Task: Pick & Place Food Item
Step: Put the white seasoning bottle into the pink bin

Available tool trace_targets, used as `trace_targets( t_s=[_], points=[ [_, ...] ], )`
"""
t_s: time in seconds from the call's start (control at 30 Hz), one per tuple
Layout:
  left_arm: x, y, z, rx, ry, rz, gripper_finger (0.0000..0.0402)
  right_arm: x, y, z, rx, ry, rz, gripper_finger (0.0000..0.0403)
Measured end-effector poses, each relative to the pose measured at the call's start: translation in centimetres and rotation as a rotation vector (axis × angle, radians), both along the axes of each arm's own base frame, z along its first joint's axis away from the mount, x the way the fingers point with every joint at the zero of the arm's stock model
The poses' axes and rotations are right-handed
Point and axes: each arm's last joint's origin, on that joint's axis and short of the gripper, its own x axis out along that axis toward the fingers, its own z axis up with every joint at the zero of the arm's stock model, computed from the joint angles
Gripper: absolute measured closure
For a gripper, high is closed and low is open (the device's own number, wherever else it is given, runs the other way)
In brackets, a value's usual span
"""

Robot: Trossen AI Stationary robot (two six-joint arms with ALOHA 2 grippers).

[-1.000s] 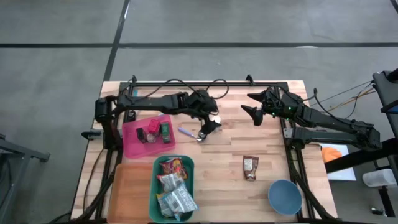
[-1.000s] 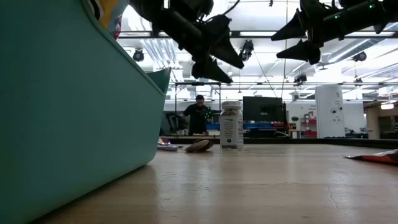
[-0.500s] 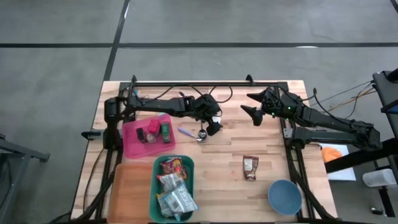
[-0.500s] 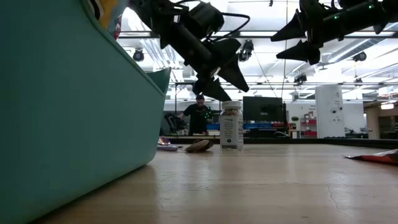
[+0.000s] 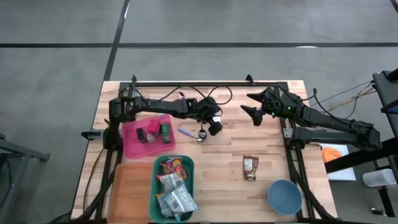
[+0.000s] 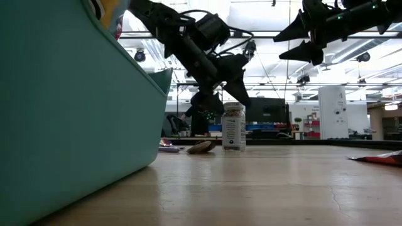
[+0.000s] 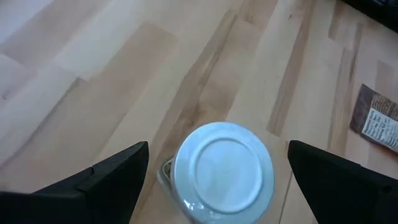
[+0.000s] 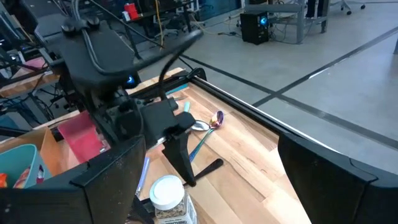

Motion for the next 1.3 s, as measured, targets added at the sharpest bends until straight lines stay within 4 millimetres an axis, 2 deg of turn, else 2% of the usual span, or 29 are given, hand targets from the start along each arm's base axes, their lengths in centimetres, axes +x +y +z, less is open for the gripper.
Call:
trace_targets(
  t_s=[0.17,0.27,0.57,0.7,1.3],
  points=[
    [0.08,0.08,-0.52,-0.027,0.009,0.028,0.0016,0.00,0.00,0.00,0.000,0.000,0.000,0.0039],
    [0.07,0.09,-0.69,-0.033,0.016,0.035,0.0032,0.00,0.00,0.00,0.000,0.000,0.000,0.0039],
    [0.11,0.08,-0.60,-0.038,0.008,0.029,0.0154,0.00,0.00,-0.01,0.000,0.001,0.000,0.0039],
    [0.17,0.13,-0.37,-0.038,-0.004,0.028,0.0193,0.00,0.00,0.00,0.000,0.000,0.000,0.0039],
    [0.09,0.07,-0.20,-0.028,-0.004,0.003,0.0200,0.00,0.00,0.00,0.000,0.000,0.000,0.0039]
  ],
)
